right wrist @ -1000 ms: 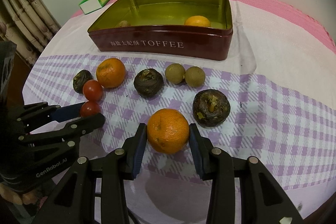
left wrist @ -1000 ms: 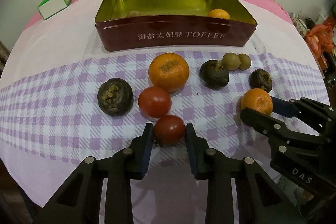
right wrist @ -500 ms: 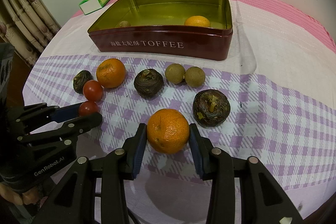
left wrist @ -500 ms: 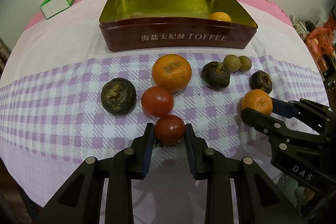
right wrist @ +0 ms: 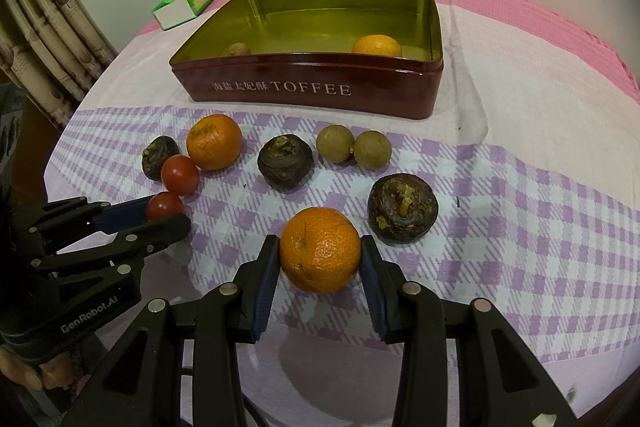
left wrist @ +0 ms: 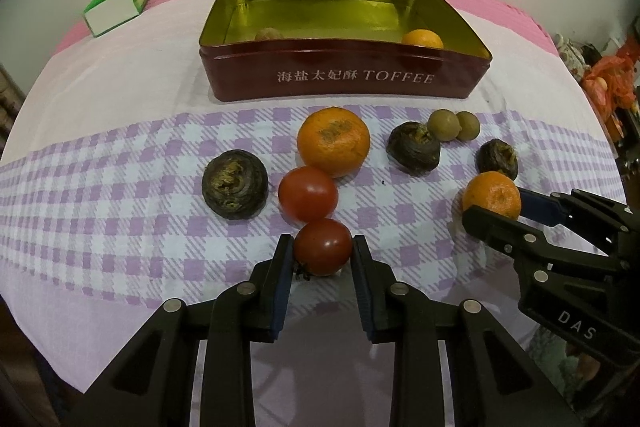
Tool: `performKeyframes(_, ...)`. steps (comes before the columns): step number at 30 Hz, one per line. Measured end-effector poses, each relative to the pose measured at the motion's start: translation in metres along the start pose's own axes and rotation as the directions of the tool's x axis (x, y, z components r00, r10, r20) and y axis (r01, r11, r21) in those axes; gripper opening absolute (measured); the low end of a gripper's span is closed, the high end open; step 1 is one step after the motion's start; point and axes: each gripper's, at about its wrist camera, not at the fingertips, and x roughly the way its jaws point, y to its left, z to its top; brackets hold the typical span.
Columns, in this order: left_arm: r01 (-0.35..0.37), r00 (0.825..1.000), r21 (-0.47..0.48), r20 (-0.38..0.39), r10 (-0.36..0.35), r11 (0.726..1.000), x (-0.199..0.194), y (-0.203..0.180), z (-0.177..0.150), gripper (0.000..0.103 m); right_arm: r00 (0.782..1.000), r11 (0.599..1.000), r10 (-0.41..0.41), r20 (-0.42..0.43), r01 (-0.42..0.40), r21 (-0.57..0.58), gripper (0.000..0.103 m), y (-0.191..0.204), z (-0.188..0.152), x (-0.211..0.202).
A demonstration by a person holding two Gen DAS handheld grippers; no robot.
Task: Organize fruits
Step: 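Grasp another orange with the right tool while the left tool grasps a red tomato, then carry the orange and the red tomato over the toffee tin with both tools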
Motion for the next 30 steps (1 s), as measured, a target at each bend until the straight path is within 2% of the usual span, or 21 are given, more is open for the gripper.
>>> performKeyframes(19,-0.014,1.0,-0.014,0.02,0.014,1.0,-0.015,0.015,0.003,0.03,1.0,1.0,-0.006,0.015,0.006,0.006,0.037,-0.006,0.006,-0.009)
performKeyframes(30,-0.019,0.996,-0.004,0.086,0.02,1.0,-0.035,0.029,0.017,0.03,0.999,1.0,-0.005,0.049,0.004,0.022,0.037,-0.012,0.02,-0.022)
